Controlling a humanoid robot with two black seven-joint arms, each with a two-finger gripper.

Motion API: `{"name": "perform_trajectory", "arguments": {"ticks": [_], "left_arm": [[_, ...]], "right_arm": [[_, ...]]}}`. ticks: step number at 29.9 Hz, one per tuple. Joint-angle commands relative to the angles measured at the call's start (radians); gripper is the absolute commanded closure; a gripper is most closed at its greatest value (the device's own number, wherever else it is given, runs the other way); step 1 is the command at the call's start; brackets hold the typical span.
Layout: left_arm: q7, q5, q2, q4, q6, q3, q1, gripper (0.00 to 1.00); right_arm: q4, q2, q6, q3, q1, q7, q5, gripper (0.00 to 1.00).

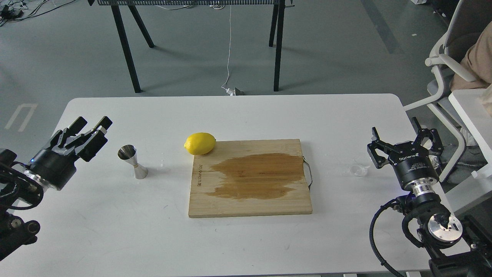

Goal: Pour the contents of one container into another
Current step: 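Lower the left gripper toward the metal jigger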

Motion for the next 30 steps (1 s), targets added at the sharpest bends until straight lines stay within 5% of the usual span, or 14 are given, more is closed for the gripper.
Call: {"name": "perform_trajectory", "arguments": {"ticks": [1, 12, 30], "left_arm": [[0.000, 0.059, -0.001, 0.001, 0.000, -0.003, 0.074, 0.01], [0.000, 0.101, -0.039, 0.111, 0.000, 0.027, 0.134, 0.01], [0.000, 0.101, -0.165, 0.230, 0.000, 0.133, 0.036, 0.01]], "right_arm": [[0.000, 0.000, 0.000, 0.000, 0.000, 0.000, 0.000, 0.01], [0.002, 0.000, 0.000, 0.000, -0.014, 0.000, 0.000, 0.01], [0.003, -0.002, 0.000, 0.000, -0.022, 0.000, 0.000, 0.01]]}}
